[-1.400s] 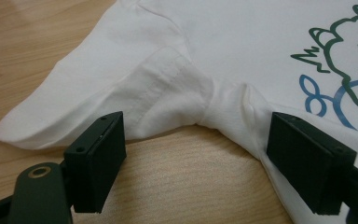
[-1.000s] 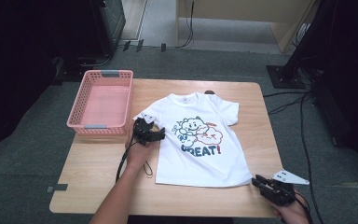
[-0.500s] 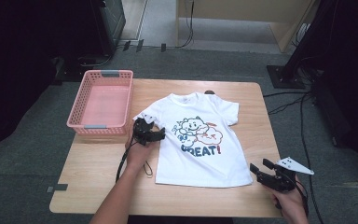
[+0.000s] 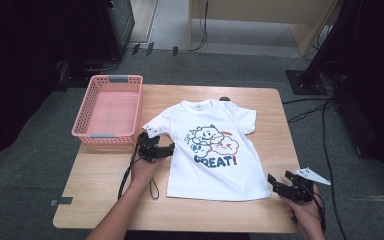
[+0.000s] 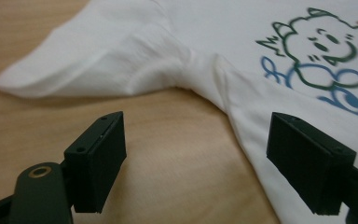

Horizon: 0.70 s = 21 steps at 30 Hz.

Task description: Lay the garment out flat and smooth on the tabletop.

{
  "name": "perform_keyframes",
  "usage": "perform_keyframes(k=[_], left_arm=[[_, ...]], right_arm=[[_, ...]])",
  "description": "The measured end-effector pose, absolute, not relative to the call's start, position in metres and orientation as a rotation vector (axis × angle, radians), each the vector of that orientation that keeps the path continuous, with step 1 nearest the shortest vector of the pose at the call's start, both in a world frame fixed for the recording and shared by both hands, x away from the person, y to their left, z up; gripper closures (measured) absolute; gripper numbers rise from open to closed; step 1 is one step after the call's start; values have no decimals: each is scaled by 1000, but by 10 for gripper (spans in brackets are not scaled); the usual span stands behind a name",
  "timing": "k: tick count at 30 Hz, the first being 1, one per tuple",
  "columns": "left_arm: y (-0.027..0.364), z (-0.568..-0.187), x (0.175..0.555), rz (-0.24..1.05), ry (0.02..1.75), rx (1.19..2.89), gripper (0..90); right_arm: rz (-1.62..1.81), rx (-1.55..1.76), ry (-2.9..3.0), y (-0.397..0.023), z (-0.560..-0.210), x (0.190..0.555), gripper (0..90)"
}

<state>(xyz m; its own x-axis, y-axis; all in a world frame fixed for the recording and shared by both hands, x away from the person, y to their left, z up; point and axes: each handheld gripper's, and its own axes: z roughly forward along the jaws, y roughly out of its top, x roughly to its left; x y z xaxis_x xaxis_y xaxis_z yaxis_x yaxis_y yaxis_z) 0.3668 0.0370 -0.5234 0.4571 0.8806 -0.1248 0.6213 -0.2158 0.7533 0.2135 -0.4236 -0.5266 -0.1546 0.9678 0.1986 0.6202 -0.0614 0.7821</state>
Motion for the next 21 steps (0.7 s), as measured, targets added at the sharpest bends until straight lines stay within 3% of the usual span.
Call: perform_keyframes(k=[10, 15, 21], left_arm=[[31, -526, 319, 490, 1245, 2045, 200], [30, -526, 292, 436, 1205, 2081, 202], [27, -523, 257, 449, 1119, 2118, 371]], right_arm=[[1079, 1705, 1784, -431, -529, 211, 188], [1069, 1706, 1786, -432, -530, 211, 188], [1063, 1705, 1790, -431, -531, 211, 189]])
